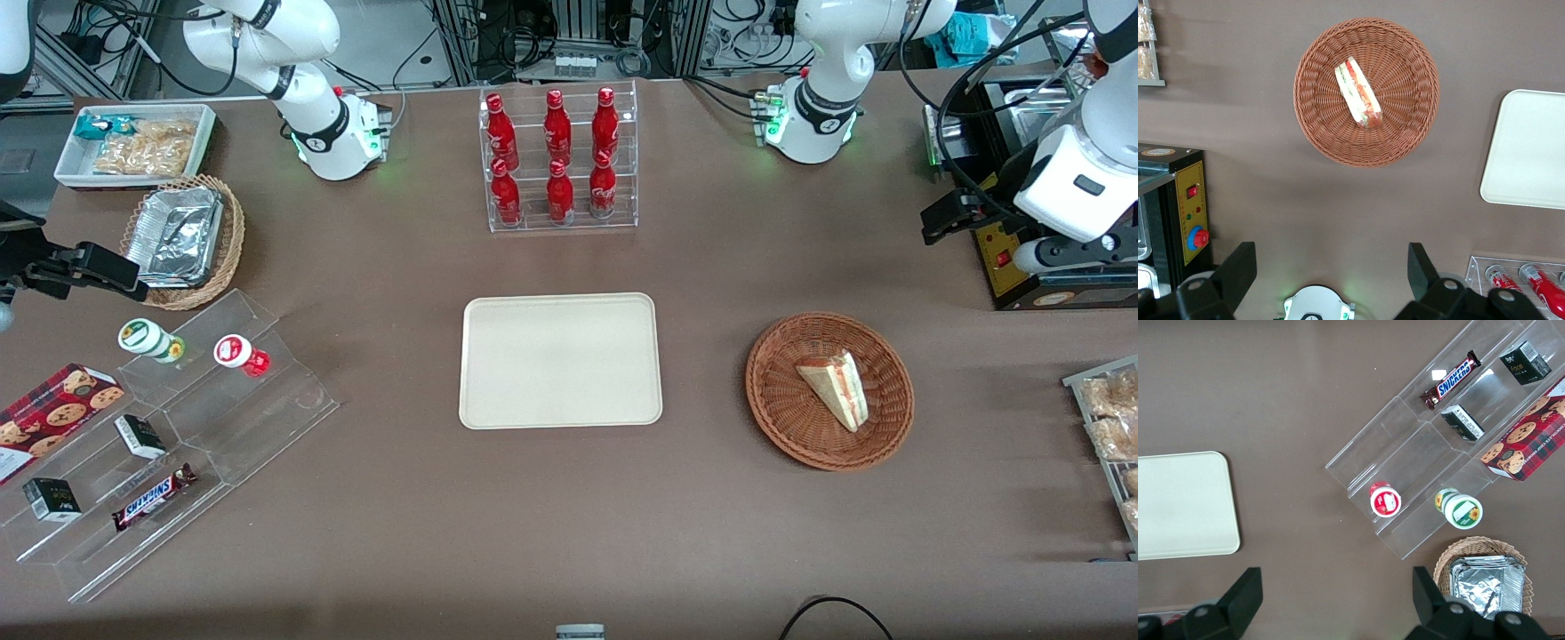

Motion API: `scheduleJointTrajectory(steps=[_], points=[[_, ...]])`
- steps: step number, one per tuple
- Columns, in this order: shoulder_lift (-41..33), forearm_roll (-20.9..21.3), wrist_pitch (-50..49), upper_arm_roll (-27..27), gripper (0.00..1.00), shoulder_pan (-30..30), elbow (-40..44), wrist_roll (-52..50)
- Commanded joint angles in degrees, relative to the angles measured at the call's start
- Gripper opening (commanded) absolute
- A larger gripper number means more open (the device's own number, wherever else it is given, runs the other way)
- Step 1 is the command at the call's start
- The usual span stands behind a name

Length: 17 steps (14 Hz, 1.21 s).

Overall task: Place sandwich from basket to tray
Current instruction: 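Move the left gripper over the wicker basket toward the wrapped sandwich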

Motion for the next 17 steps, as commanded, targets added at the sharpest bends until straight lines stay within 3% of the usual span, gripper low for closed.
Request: scheduleJointTrajectory(steps=[1, 9, 17], points=[[-0.33, -0.75, 0.3, -0.16, 1.0, -0.08, -0.48, 0.42], [4.07, -0.93, 1.96, -0.34, 1.0, -0.26, -6.53, 0.5], [4.33, -0.75, 33.84, -0.08, 1.0, 0.35, -28.06, -0.64]])
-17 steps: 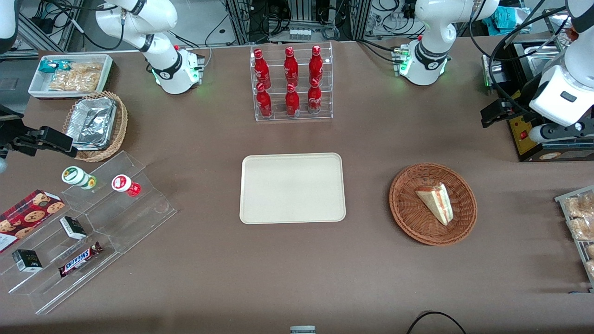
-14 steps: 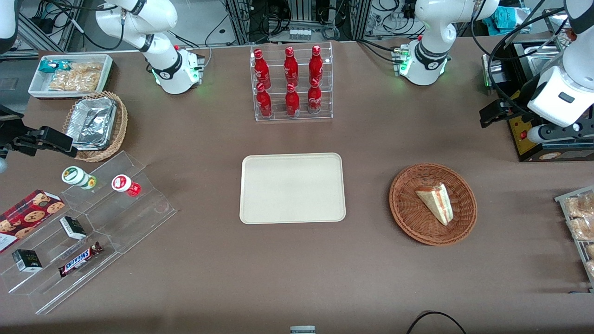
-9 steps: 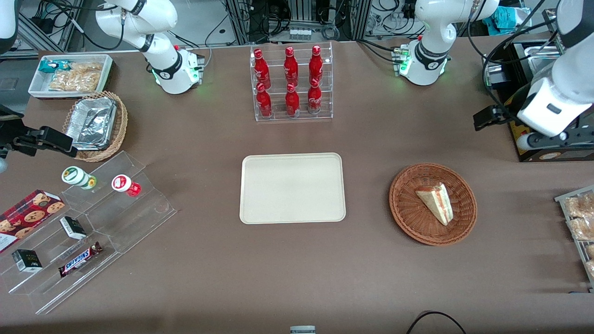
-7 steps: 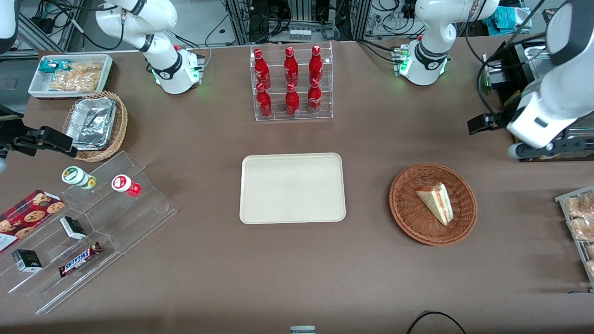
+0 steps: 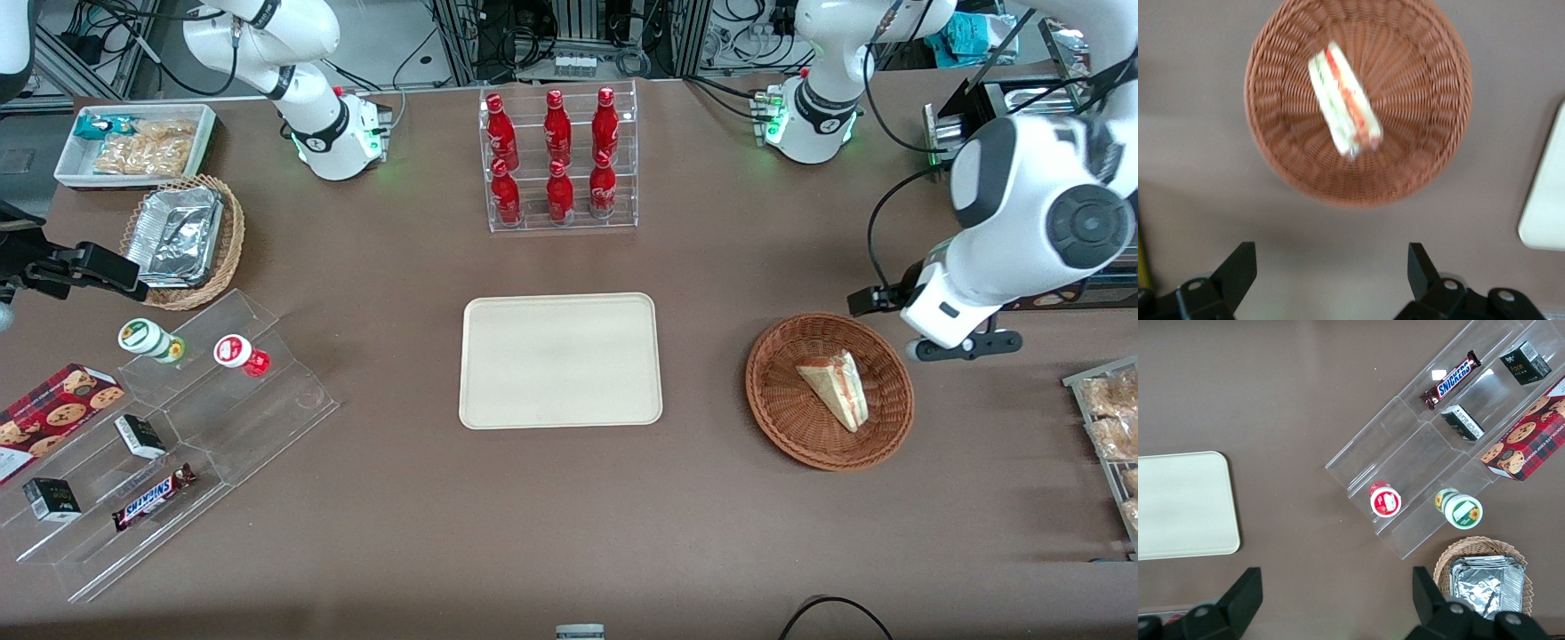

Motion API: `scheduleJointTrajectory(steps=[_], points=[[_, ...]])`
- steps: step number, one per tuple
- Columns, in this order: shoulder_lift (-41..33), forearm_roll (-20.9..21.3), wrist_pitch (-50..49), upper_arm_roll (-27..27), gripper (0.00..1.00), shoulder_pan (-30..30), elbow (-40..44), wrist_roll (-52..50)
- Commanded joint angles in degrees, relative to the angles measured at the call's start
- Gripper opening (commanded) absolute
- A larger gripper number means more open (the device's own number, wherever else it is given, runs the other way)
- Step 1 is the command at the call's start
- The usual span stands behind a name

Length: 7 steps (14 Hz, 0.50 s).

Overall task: Place sandwich from basket to tray
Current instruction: 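Move the left gripper over the wicker basket toward the wrapped sandwich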

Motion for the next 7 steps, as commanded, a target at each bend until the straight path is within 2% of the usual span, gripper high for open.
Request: scheduleJointTrajectory(steps=[1, 7], points=[[-0.5, -0.35, 9.04, 0.23, 1.0, 0.46, -5.67, -1.17], [6.53, -0.26, 20.82, 0.32, 1.0, 0.46, -6.74, -24.7]])
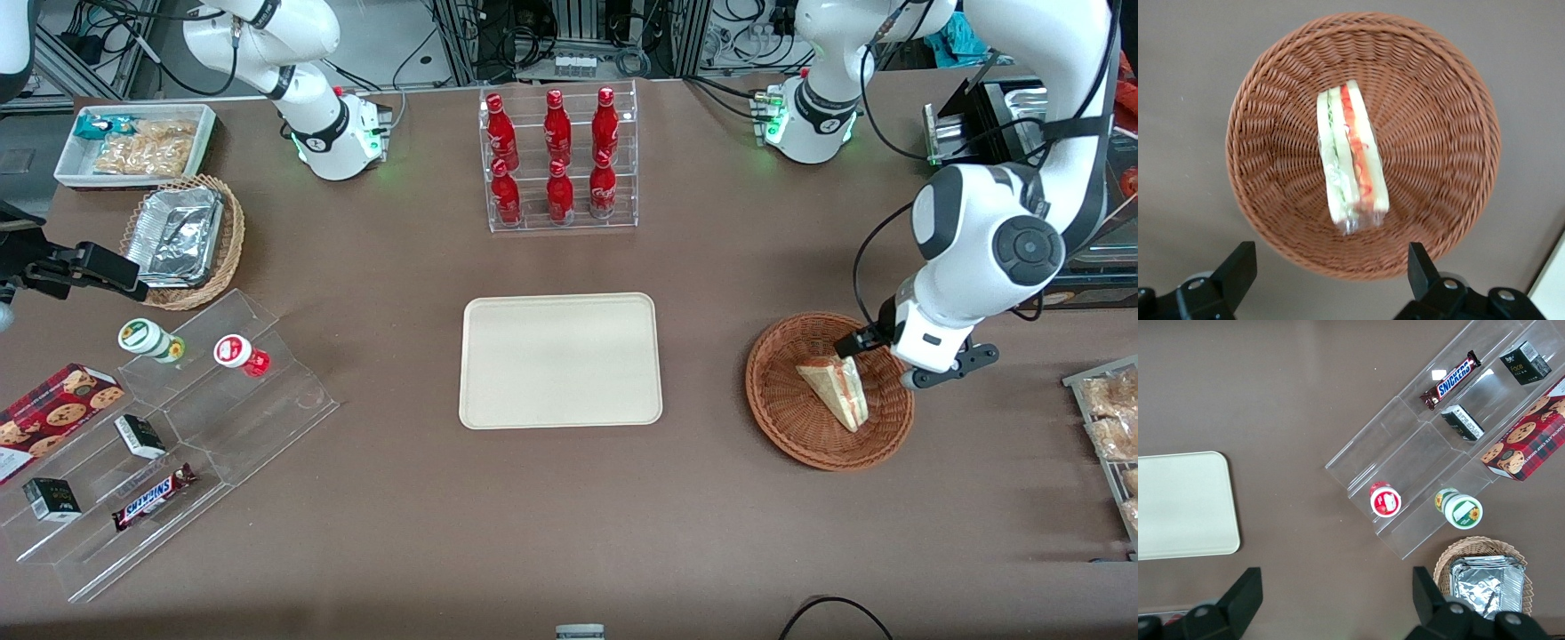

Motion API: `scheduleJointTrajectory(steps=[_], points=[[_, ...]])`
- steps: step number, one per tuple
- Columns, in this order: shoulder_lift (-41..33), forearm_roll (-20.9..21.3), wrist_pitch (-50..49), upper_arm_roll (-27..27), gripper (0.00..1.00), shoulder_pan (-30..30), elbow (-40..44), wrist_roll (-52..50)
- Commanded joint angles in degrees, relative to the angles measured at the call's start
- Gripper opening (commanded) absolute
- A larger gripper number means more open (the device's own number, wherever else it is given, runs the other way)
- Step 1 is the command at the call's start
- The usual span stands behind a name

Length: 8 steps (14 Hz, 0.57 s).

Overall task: Place sandwich from basket to tray
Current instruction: 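Lower the open left gripper around the sandwich and close it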

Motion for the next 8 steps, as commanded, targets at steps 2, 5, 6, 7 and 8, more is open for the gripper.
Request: scheduleJointTrajectory(steps=[2, 5, 6, 7, 8], points=[[3.68, -0.26, 5.66, -0.2, 1.0, 0.2, 0.09, -9.54], [5.35, -0.26, 9.08, -0.2, 1.0, 0.2, 0.09, -14.99], [5.97, -0.26, 9.97, -0.2, 1.0, 0.2, 0.01, -16.05], [7.02, -0.26, 10.67, -0.2, 1.0, 0.2, 0.01, -16.32], [7.55, -0.26, 10.94, -0.2, 1.0, 0.2, -0.26, -16.32]])
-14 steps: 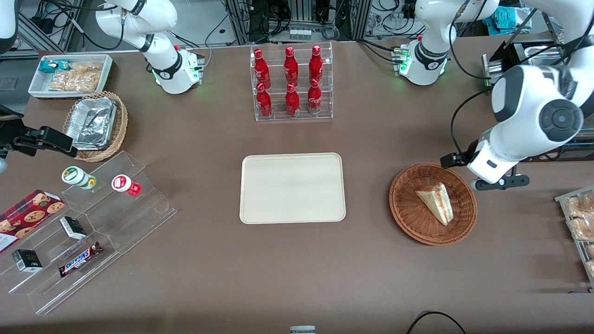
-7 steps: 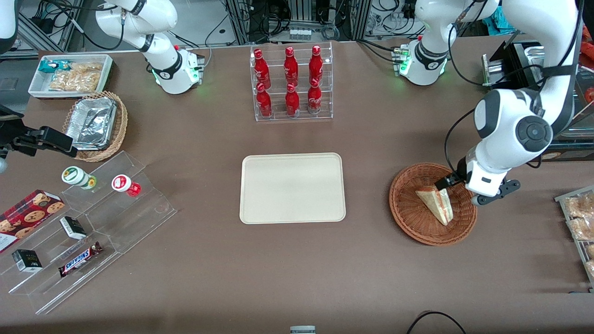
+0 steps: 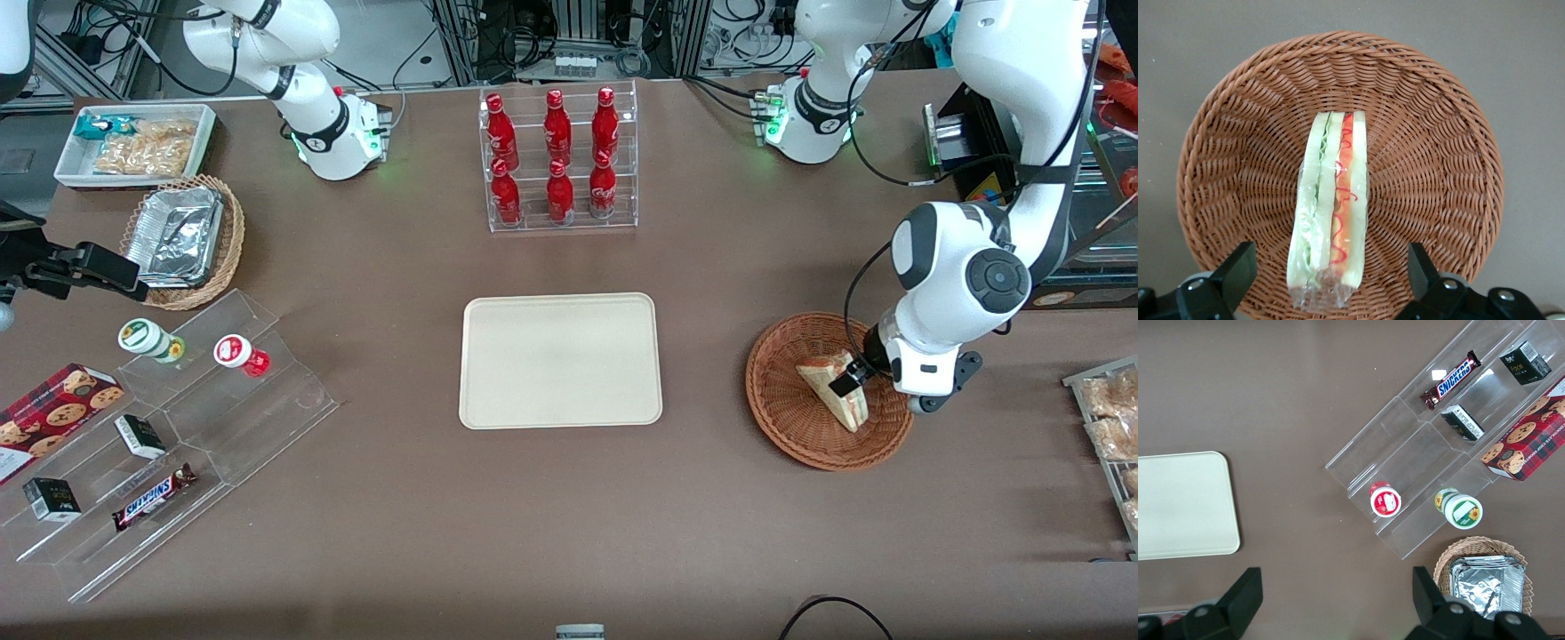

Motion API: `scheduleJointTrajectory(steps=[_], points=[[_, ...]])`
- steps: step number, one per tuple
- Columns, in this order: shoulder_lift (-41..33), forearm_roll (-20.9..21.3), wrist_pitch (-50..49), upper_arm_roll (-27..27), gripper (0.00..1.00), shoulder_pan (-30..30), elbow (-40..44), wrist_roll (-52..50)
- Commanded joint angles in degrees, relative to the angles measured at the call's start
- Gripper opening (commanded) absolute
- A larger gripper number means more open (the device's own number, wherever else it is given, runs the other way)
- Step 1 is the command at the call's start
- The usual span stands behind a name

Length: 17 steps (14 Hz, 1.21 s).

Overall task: Place sandwich from basket to tray
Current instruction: 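Lower the open left gripper around the sandwich and close it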

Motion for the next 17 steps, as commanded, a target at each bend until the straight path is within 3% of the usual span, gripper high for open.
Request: scheduleJointTrajectory(steps=[1, 4, 5, 8, 9, 13, 17], points=[[2.04, -0.26, 2.32, -0.21, 1.0, 0.19, -0.53, -1.6], [3.45, -0.26, 2.42, -0.21, 1.0, 0.19, -0.97, -2.29], [3.72, -0.26, 2.42, -0.21, 0.95, 0.19, -0.88, -3.08], [3.72, -0.17, 1.98, -0.21, 0.21, 0.19, -0.88, -3.71], [3.54, -0.17, 1.8, -0.21, 0.11, 0.19, -0.8, -3.44], [2.05, -0.08, -3.54, -0.21, 0.08, 0.11, 0.95, -3.35], [0.73, 0.09, -17.49, -0.73, 0.08, -0.77, 8.93, -2.83]])
